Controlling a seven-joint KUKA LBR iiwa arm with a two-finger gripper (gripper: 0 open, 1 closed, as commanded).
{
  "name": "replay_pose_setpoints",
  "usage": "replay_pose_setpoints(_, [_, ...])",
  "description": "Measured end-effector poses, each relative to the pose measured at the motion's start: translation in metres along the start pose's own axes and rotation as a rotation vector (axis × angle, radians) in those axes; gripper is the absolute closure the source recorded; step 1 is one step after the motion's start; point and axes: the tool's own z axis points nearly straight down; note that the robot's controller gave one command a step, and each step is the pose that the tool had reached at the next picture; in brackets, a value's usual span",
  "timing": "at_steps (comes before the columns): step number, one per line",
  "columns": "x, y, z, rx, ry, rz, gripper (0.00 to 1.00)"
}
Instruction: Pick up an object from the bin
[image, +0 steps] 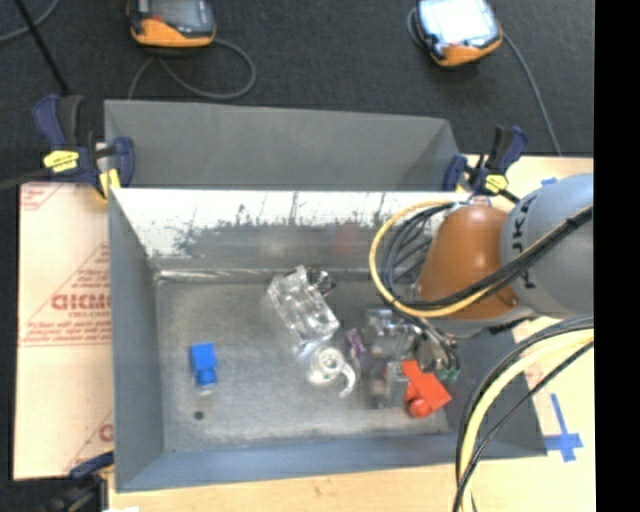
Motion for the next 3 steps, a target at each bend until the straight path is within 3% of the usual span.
replay_pose_setpoints(1, [0.019, -0.005, 0.000, 0.000, 0.000, 0.202, 0.00])
replay_pose_setpoints(2, [0.019, -0.005, 0.000, 0.001, -0.001, 0.199, 1.00])
replay_pose_setpoints(3, [0.007, -0.017, -0.139, 0.001, -0.011, 0.251, 1.00])
